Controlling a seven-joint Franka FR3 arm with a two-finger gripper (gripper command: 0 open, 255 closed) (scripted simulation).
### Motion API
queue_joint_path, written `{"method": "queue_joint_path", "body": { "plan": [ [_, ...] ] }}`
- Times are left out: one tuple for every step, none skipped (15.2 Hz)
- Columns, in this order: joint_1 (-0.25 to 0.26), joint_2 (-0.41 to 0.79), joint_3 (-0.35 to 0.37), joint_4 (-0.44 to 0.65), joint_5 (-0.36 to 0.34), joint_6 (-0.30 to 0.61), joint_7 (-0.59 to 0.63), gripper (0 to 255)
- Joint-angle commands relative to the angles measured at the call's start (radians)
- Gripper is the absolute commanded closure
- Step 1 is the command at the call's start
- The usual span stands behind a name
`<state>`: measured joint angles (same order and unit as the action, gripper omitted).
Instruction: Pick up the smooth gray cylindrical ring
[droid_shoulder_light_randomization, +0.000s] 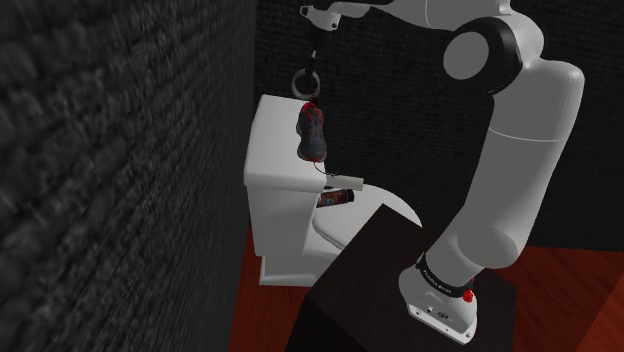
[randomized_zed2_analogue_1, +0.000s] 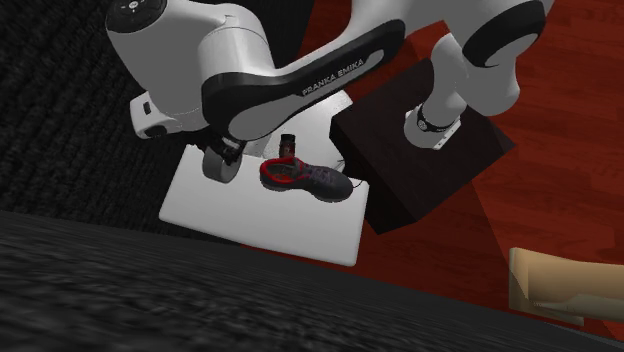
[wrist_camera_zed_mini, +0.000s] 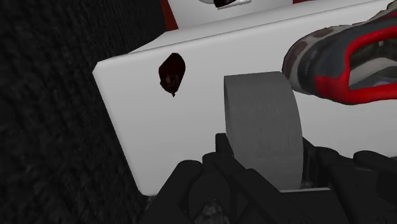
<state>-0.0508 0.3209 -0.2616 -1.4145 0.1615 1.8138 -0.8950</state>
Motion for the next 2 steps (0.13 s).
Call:
{"method": "queue_joint_path", "body": {
  "plan": [
    [0.001,-0.002,0.000,0.011,-0.001,-0.013,0.003,255],
    [0.001,-0.002,0.000,0.011,-0.001,-0.013,0.003,255]
  ]
}}
